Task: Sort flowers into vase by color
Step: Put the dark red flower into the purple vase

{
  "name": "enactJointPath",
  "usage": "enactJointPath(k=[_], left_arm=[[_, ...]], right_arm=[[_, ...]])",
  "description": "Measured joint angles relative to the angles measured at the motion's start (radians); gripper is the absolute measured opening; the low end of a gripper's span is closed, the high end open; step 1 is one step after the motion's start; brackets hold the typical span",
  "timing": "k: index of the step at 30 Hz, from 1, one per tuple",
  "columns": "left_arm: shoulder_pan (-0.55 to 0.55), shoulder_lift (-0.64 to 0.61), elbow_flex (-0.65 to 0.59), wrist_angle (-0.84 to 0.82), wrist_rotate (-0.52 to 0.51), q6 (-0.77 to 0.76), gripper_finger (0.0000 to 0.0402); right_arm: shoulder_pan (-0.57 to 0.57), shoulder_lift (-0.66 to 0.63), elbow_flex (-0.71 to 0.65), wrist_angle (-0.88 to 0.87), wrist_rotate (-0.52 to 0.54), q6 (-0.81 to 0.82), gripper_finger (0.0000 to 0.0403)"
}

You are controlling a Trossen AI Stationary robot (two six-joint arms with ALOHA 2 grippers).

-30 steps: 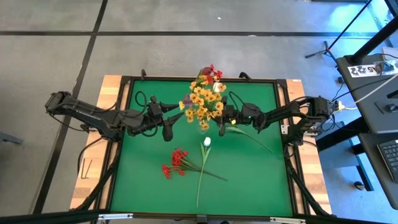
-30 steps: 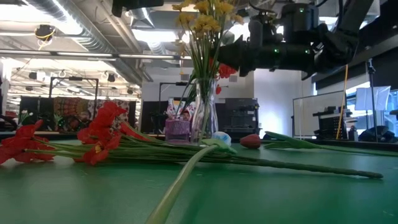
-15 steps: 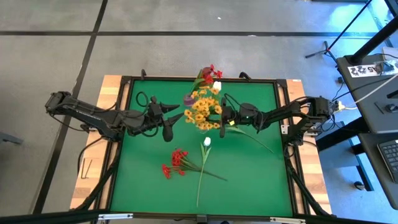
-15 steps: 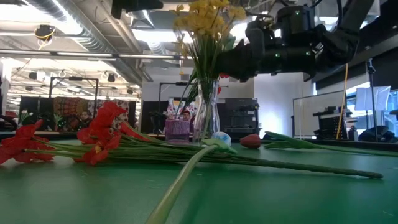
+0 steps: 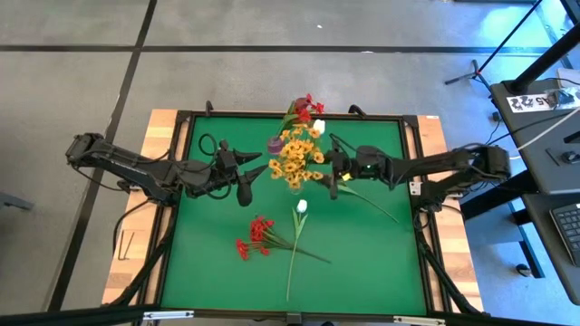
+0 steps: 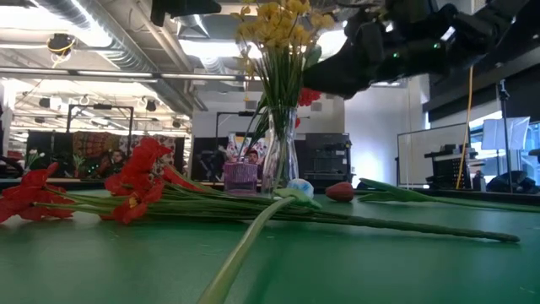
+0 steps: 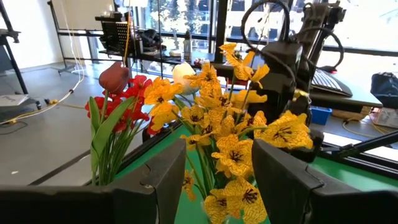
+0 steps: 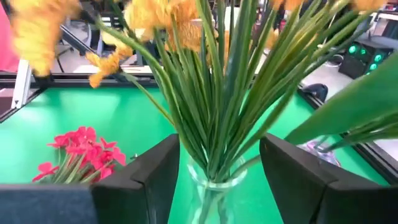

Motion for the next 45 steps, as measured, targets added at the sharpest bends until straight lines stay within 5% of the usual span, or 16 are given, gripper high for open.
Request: enactJointPath(k=[16, 26, 37, 45], left_arm=[[0.000, 0.000, 0.000, -0.079, -0.001, -0.064, 0.0180], [-0.002, -0.087, 0.001, -0.121, -0.014, -0.102, 0.0180], [-0.051, -0.114, 0.001, -0.272, 0.000, -0.235, 0.0180], [-0.096, -0.025, 0.001, -0.377, 0.008, -0.342, 0.0180]], right_arm=[[0.000, -0.293, 0.000, -0.541, 0.099, 0.092, 0.0222], [0.051, -0.358, 0.000, -0.676, 0.003, 0.272, 0.0222], [0.300, -0.349, 0.000, -0.759, 0.241, 0.345, 0.0222], [0.365, -0.334, 0.000, -0.969, 0.485, 0.318, 0.0222]])
